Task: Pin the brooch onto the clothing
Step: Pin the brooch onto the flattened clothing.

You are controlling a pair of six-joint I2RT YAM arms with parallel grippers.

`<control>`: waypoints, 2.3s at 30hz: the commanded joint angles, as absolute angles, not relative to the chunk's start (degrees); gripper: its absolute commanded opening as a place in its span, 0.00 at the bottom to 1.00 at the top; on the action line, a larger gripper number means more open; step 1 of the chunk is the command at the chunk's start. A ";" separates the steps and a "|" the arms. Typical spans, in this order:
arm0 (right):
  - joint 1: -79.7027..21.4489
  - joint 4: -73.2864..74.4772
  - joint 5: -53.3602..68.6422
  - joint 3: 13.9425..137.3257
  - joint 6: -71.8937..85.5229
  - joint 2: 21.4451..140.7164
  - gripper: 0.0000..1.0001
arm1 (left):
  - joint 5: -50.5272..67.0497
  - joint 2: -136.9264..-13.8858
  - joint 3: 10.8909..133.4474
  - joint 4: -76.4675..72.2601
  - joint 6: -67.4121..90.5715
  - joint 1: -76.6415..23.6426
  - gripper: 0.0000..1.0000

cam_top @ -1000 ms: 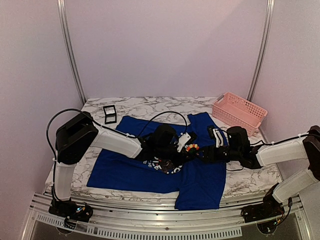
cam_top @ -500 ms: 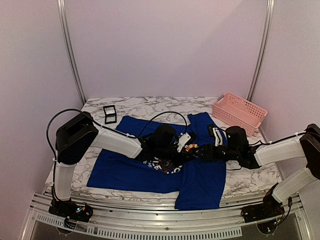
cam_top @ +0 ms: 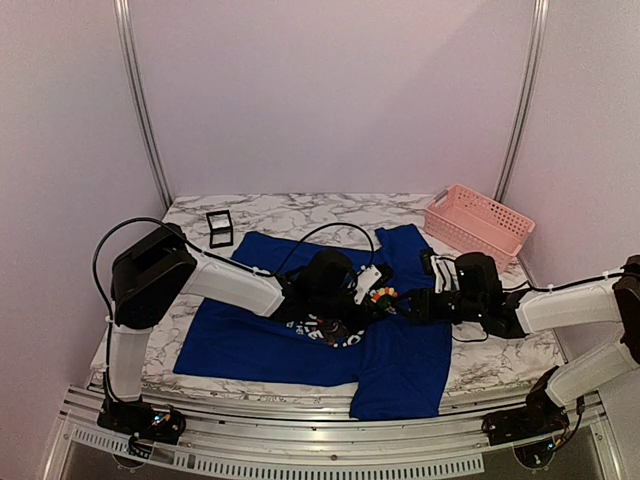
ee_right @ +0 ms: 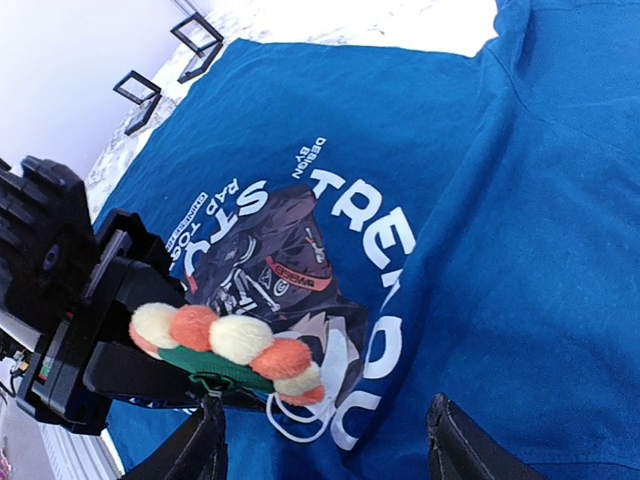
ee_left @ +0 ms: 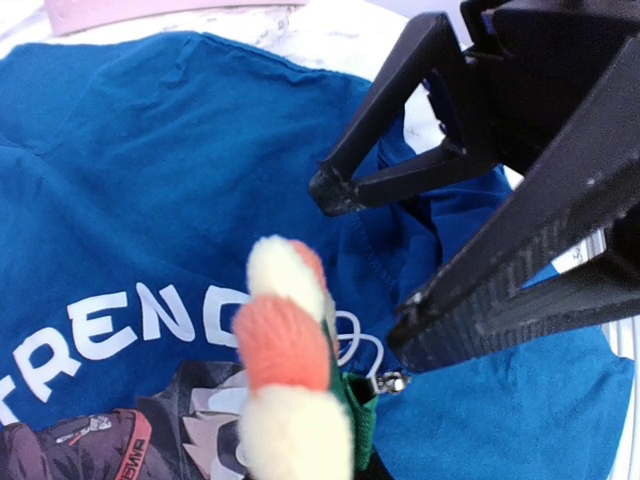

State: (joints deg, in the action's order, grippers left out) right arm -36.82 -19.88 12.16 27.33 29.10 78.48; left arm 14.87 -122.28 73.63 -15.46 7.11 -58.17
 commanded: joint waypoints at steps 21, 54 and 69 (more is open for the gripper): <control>-30.83 -31.22 36.94 23.01 20.12 76.23 0.74 | 22.15 -119.78 74.19 -16.71 5.93 -58.21 0.00; -27.82 -38.02 45.54 22.79 14.78 84.64 0.20 | 26.10 -119.82 74.05 -17.31 6.45 -58.01 0.00; -27.85 -36.65 44.00 22.70 14.51 84.12 0.11 | 26.46 -119.66 73.92 -17.69 6.55 -58.05 0.00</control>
